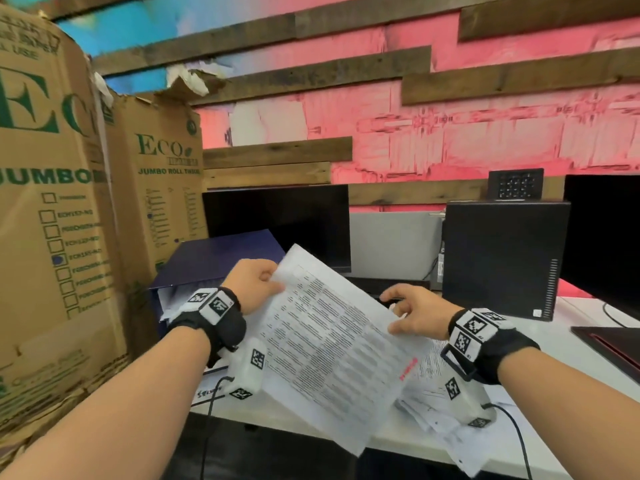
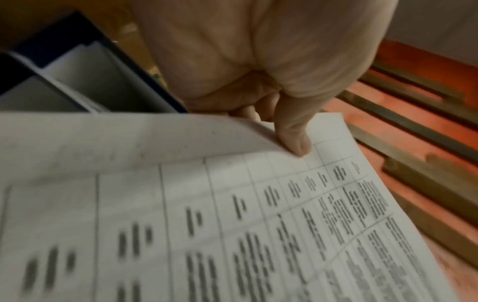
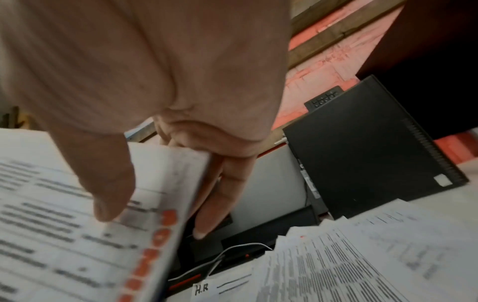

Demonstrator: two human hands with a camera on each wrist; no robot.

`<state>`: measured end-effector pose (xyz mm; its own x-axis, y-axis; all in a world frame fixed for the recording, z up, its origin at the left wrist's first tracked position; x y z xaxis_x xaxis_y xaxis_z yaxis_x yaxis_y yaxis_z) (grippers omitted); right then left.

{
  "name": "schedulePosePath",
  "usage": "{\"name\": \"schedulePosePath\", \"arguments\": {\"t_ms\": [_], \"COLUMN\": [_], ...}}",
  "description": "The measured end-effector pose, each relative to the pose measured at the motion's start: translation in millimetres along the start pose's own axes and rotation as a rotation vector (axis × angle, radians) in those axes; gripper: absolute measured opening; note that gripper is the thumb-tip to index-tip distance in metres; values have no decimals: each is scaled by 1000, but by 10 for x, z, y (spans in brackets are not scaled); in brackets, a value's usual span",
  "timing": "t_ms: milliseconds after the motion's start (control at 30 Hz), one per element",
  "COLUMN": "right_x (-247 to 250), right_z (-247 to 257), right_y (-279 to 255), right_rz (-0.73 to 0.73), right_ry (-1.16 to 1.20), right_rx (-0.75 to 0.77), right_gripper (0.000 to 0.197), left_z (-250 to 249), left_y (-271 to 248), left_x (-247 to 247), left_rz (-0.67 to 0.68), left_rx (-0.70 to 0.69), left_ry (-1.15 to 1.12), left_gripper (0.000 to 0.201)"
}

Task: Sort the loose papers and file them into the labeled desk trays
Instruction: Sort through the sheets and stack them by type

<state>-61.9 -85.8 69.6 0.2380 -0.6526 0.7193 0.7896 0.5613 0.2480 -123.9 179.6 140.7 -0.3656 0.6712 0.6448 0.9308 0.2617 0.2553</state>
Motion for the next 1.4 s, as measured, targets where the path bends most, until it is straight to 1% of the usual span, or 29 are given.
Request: {"name": "schedulePosePath", "arguments": {"t_ms": [33, 100, 133, 200, 267, 300, 333, 367, 433, 467, 533, 600, 633, 667, 733, 767, 800, 833, 900, 933, 1000, 1033, 1067, 1133, 1167, 1233, 1300, 1333, 1400], "right_x": [-3, -48, -73, -69, 21, 48, 51, 35, 13, 25, 70, 107, 111, 111, 104, 94, 79, 61, 9, -23, -101, -137, -177, -257, -303, -333, -419, -484, -765], "right_z": [-44, -124, -140, -130, -129, -151, -171, -173, -133, -100, -55, -55, -59, -58, -56, -57, -41, -26, 51, 104, 236, 304, 376, 392, 333, 149, -1, -44, -107], "right_y": [-46, -112, -122, -86, -34, -14, 1, 14, 19, 17, 12, 3, 6, 3, -2, -2, 0, 9, 39, 54, 98, 131, 163, 219, 240, 249, 238, 219, 215], "right_rz": [2, -3, -18, -113, -279, -337, -362, -352, -287, -267, -278, -303, -294, -274, -213, -178, -139, -95, -5, 26, 70, 75, 65, 7, -29, -124, -189, -199, -153], "right_ry": [-9, 44, 89, 187, 294, 374, 452, 504, 466, 392, 256, 222, 209, 177, 92, 61, 30, -2, -65, -76, -115, -153, -178, -143, -114, -126, -129, -97, 32], "right_rx": [-22, -56, -58, -27, 6, 6, -4, -11, -4, 8, 11, -11, -15, -18, -24, -31, -38, -42, -43, -47, -34, -16, 5, 14, 0, -65, -120, -129, -157], "right_gripper": [46, 43, 41, 40, 47, 52, 55, 55, 48, 43, 32, 27, 27, 26, 24, 23, 23, 22, 20, 19, 21, 22, 22, 27, 34, 56, 72, 76, 78], "left_z": [123, 356, 455, 674, 854, 952, 1032, 1071, 1109, 1092, 1086, 1083, 1093, 1079, 1026, 963, 891, 834, 751, 741, 788, 794, 802, 866, 925, 1094, 1323, 1425, 1650], "left_y": [30, 57, 55, 52, 6, 2, -22, -68, -131, -161, -176, -189, -177, -171, -178, -187, -198, -192, -251, -298, -390, -424, -438, -419, -423, -441, -502, -517, -581], "left_x": [96, 214, 226, 191, 116, 71, 17, -31, -146, -192, -236, -221, -215, -198, -102, -66, -58, -103, -274, -391, -673, -784, -848, -861, -828, -713, -584, -530, -406], "left_rz": [-35, -67, -74, -93, -106, -106, -92, -81, -40, -16, 14, 7, 2, -9, -65, -69, -46, 6, 152, 237, 402, 437, 428, 342, 301, 210, 160, 143, 126], "left_rx": [32, 86, 107, 152, 211, 242, 279, 312, 351, 347, 335, 355, 365, 365, 341, 308, 267, 235, 197, 191, 208, 193, 175, 173, 199, 270, 332, 350, 393], "left_ry": [-77, -210, -245, -309, -377, -425, -473, -545, -652, -676, -722, -824, -855, -847, -745, -669, -583, -467, -227, -142, -36, 20, 65, 54, 8, -61, -81, -67, 51], "left_gripper": [26, 11, 9, 12, 7, 14, 19, 18, 15, 19, 25, 21, 22, 25, 34, 38, 41, 41, 32, 30, 30, 29, 26, 22, 21, 23, 27, 29, 28]}}
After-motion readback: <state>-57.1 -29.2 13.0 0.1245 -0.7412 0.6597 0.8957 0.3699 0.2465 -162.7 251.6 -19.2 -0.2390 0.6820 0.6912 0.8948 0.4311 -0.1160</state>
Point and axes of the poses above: each hand's wrist, its own y-axis towards the middle knuckle, its own x-axis out of the back of the hand, z = x × y, the point moved 10 cm from there along y, towards the middle knuckle, and after that the axes turned 12 degrees about x, right-handed, at the moved point
